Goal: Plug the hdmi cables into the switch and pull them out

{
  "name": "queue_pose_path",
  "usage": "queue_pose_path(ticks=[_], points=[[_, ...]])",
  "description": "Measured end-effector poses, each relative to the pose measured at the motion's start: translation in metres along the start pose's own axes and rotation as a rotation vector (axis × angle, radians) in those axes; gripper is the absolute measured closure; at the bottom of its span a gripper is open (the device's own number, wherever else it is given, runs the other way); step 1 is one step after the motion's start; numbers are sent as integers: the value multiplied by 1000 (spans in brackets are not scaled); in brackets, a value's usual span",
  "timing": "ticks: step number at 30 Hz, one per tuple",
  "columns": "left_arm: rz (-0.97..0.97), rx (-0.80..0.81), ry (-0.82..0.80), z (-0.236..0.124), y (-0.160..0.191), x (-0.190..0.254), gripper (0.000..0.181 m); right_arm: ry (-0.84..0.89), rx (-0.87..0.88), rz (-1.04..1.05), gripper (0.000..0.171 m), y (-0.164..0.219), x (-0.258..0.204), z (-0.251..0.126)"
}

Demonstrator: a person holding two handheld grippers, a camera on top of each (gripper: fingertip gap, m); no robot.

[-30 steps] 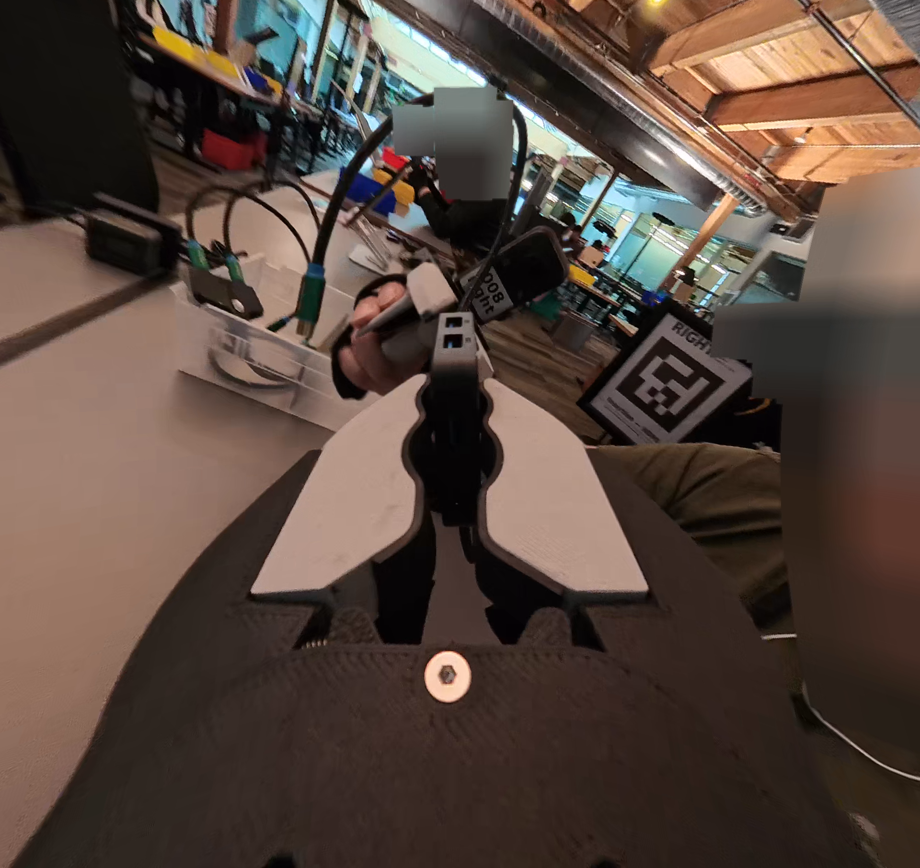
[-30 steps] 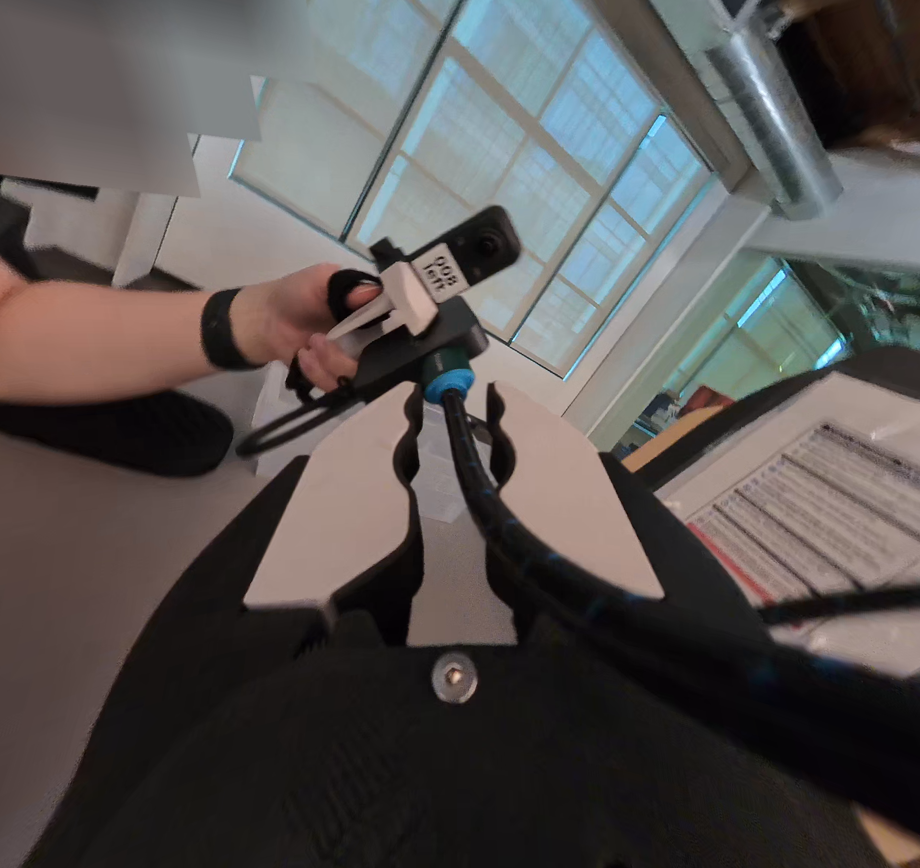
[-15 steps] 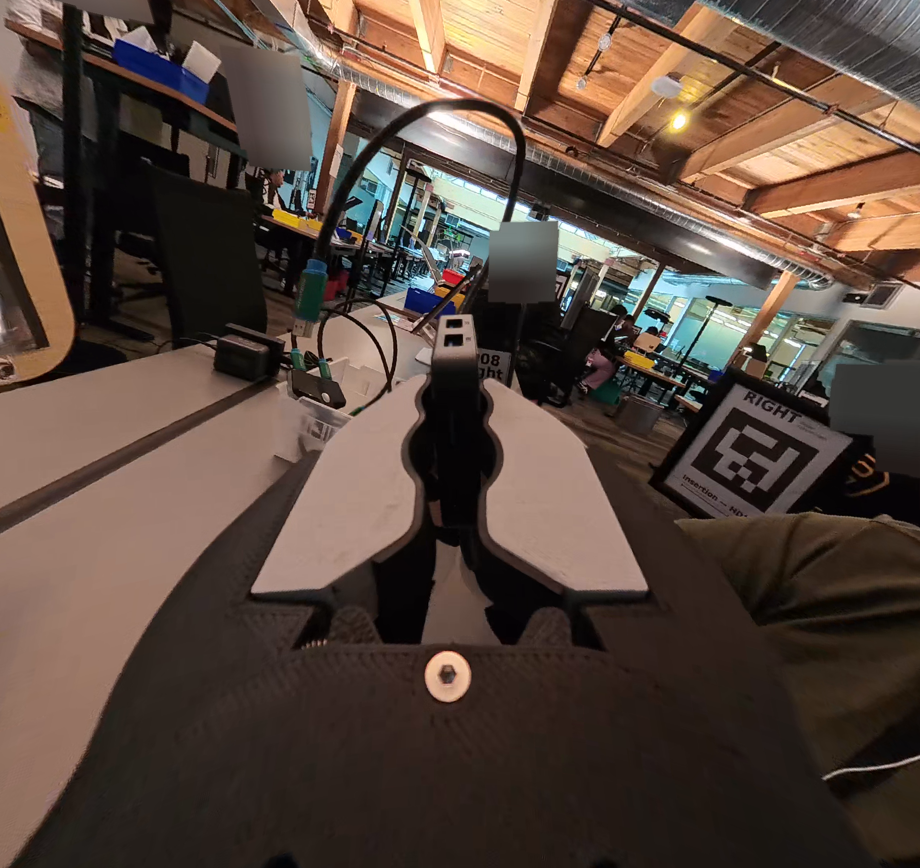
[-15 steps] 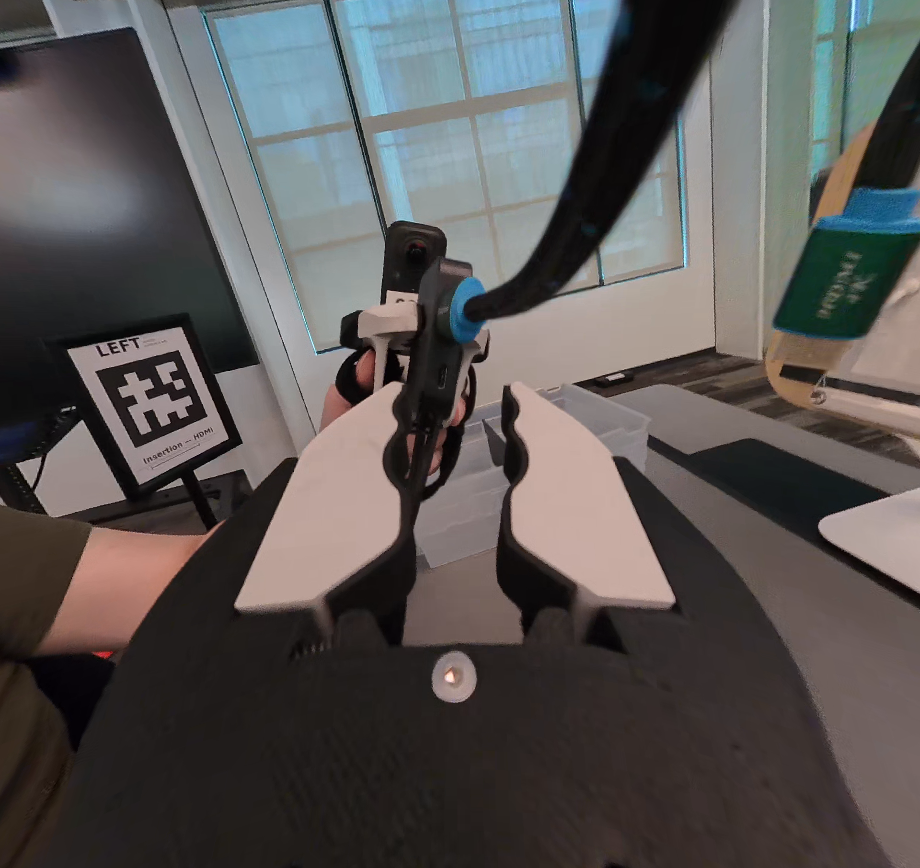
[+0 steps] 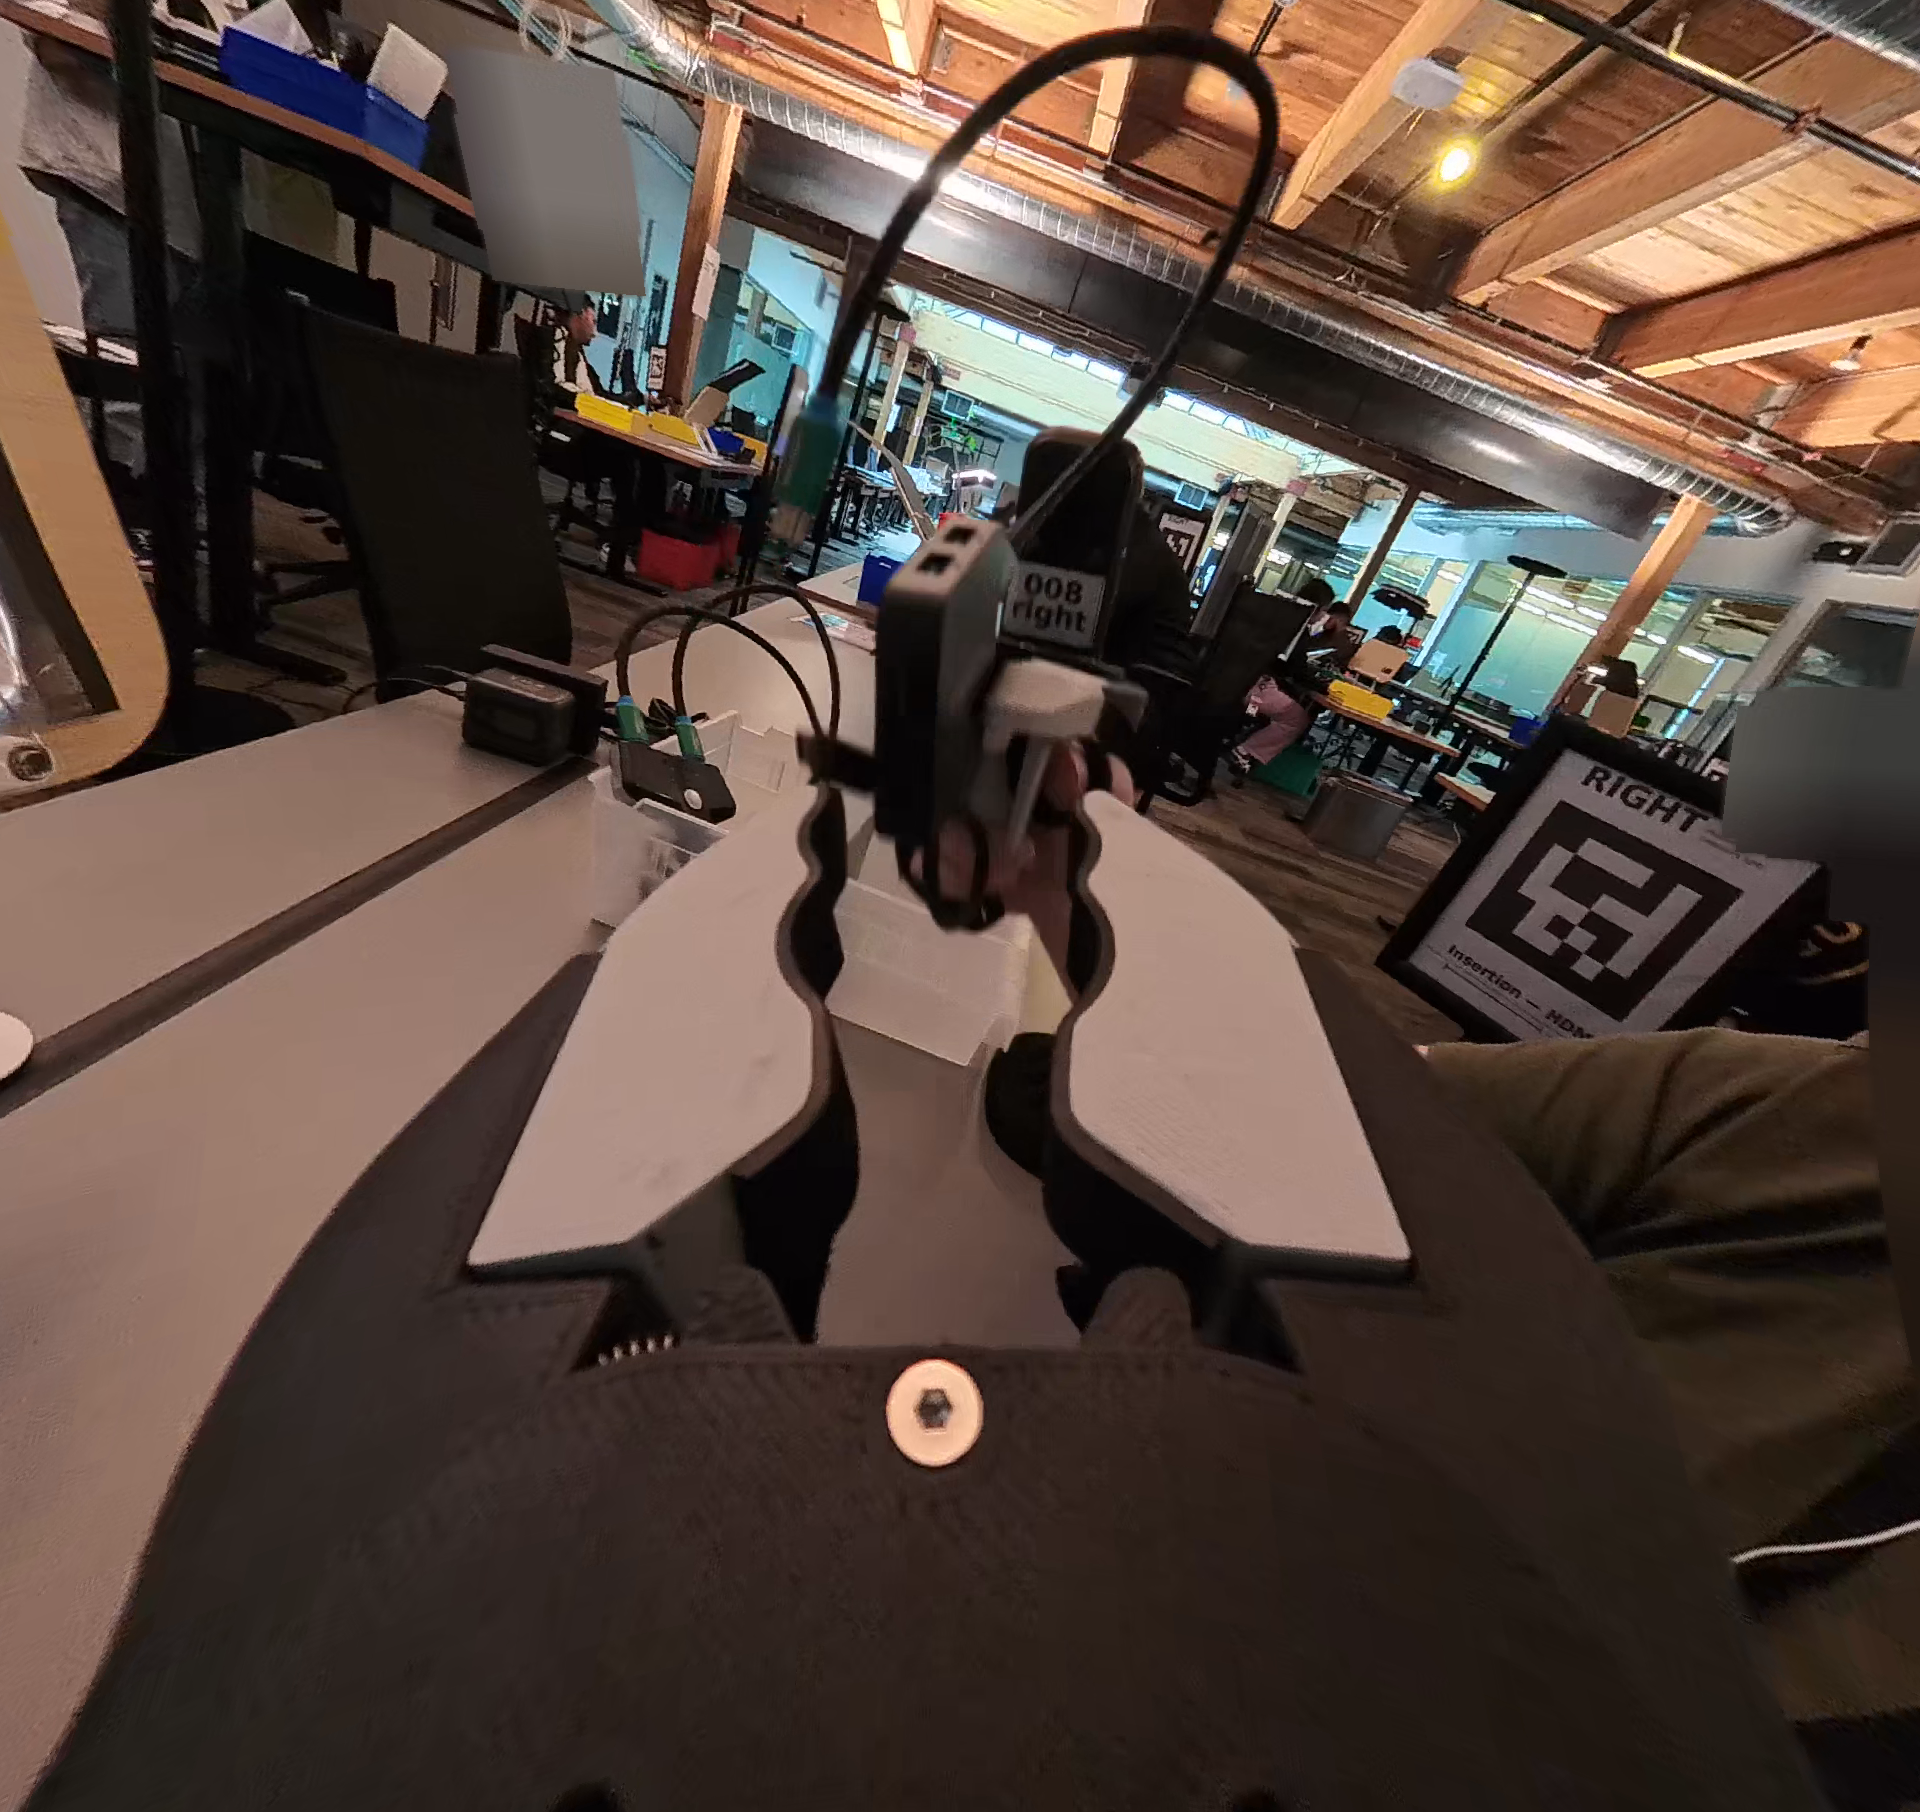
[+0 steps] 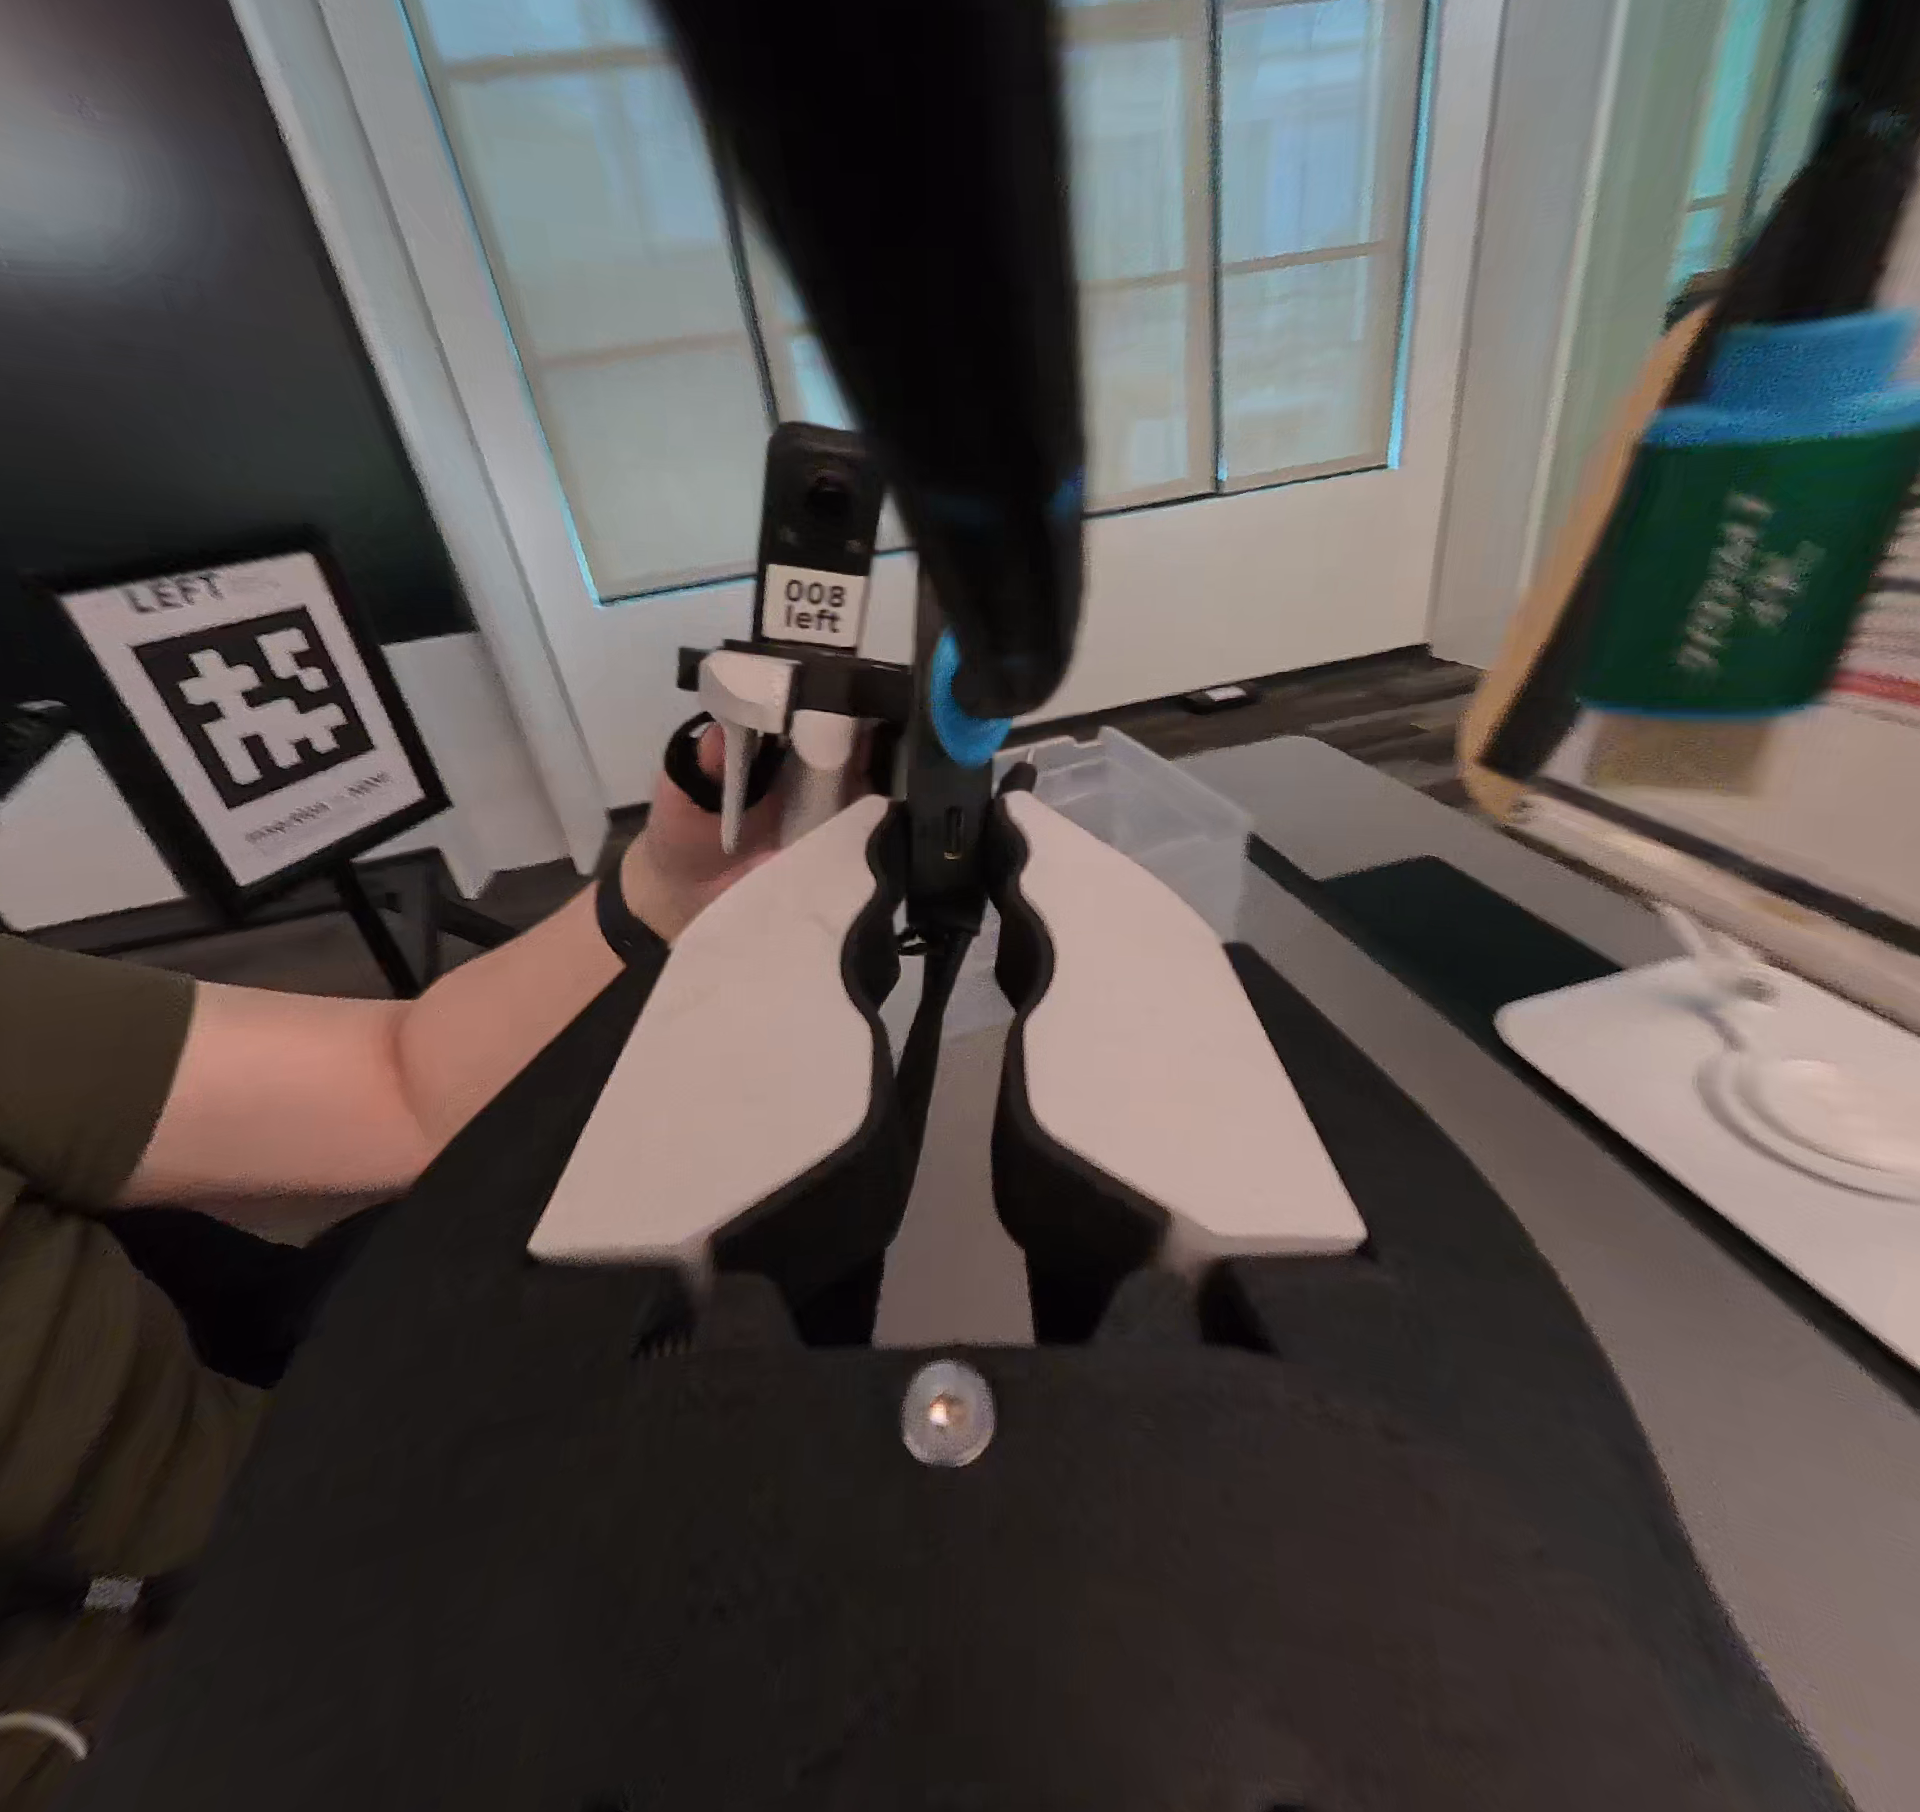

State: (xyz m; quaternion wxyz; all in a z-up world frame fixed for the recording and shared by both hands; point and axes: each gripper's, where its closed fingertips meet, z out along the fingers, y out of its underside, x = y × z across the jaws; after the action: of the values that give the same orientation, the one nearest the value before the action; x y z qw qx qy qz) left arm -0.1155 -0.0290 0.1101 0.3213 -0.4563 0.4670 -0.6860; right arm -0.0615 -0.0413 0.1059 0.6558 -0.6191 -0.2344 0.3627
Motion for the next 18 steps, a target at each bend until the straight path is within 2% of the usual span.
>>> queue_pose_path(ticks=[3, 5, 8, 11, 14, 18], points=[[-14, 10, 13, -6, -5, 1, 143, 86, -47, -33, 156, -24, 18, -49], [-11, 12, 16, -8, -6, 2, 144, 205, -96, -79, 156, -32, 38, -92], [-10, -6, 25, -7, -4, 4, 146, 373, -190, -79, 156, -22, 71, -163], [-15, -21, 35, -4, -1, 5, 146, 471, -166, 17, 155, -8, 102, -219], [-28, -48, 47, 0, 6, 5, 147, 560, -243, 68, 155, 25, 129, -257], [-50, -82, 67, 5, 14, 6, 147, 540, -392, 86, 156, 70, 143, -271]])
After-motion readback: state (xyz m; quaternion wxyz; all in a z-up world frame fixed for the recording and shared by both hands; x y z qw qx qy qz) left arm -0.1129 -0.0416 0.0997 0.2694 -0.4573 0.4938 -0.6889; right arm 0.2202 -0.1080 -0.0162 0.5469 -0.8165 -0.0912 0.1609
